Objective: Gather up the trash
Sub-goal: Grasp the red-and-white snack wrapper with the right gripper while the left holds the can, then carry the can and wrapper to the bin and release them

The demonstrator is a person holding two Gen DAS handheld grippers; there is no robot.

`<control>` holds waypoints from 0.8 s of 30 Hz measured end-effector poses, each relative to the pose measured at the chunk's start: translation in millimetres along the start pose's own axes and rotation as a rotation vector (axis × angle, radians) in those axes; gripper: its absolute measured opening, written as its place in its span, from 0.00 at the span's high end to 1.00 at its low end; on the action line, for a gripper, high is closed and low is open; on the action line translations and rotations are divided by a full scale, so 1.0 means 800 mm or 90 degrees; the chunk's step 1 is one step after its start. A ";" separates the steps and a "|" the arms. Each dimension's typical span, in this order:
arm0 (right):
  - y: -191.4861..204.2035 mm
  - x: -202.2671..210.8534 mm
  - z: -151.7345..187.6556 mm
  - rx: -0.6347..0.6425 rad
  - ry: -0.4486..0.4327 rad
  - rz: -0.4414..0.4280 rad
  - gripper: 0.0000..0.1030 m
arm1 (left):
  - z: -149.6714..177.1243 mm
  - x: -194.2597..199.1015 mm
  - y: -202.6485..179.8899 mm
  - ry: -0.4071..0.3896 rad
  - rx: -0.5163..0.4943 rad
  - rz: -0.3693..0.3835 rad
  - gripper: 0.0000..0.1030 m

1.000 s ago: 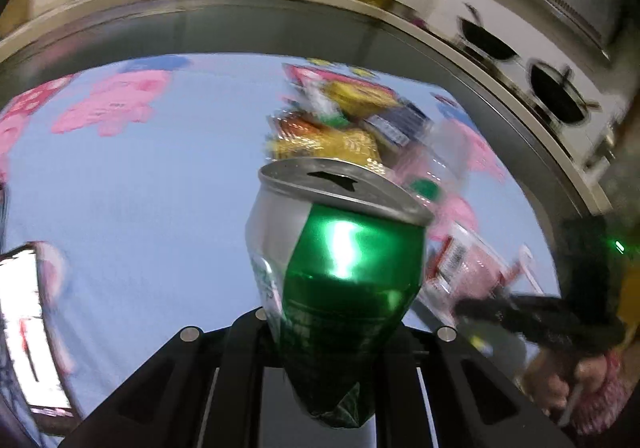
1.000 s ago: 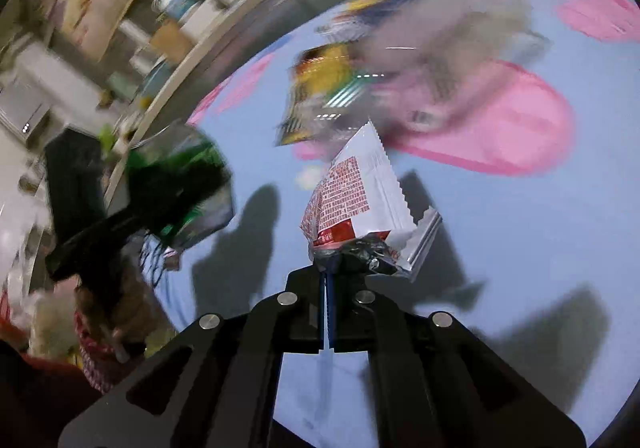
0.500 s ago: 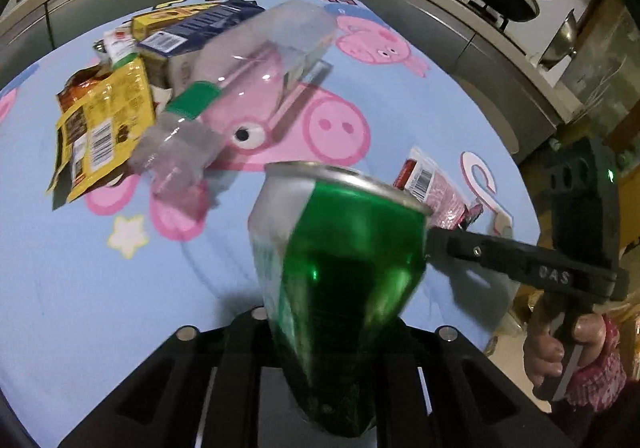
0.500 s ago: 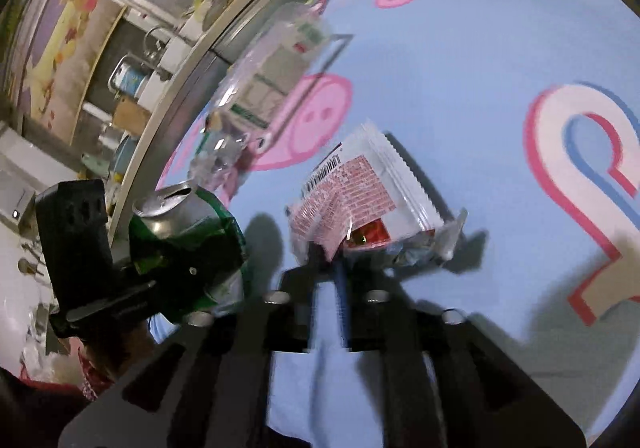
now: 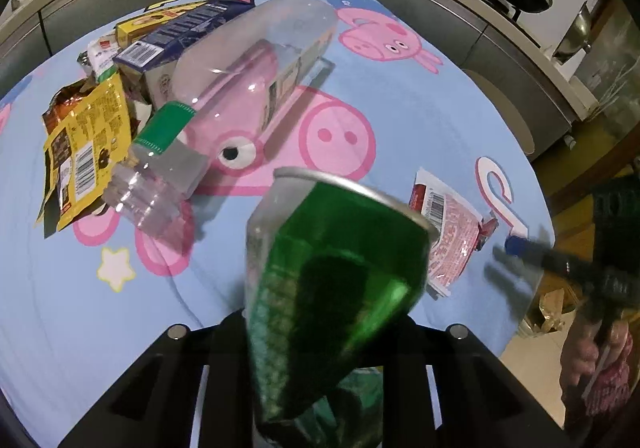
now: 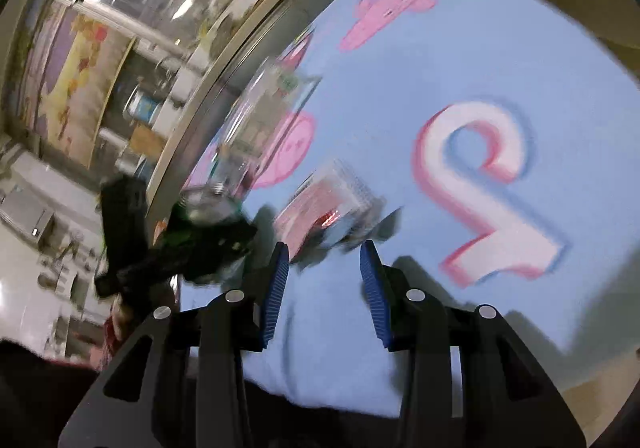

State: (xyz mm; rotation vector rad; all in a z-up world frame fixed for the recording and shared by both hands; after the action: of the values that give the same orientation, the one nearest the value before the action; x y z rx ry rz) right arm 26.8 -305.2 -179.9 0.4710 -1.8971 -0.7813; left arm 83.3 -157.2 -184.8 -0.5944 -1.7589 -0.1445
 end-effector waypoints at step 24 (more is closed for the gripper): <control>0.008 -0.066 -0.031 -0.087 -0.014 -0.054 0.95 | -0.045 -0.032 -0.061 0.049 -0.040 0.108 0.88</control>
State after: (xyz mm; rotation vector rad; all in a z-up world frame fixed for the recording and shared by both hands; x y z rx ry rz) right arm 72.4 -275.2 -202.2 0.4616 -1.8392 -0.9682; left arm 96.5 -221.5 -188.7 -0.7708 -1.6261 -0.1045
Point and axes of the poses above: each gripper's, at about its wrist camera, not at the fingertips, and x roughly against the way its jaws point, y to its left, z to its underside, the point moved 8 cm from there along -x, roughly the way its jaws point, and after that the axes turned 10 degrees about y, right-handed, at the moved point
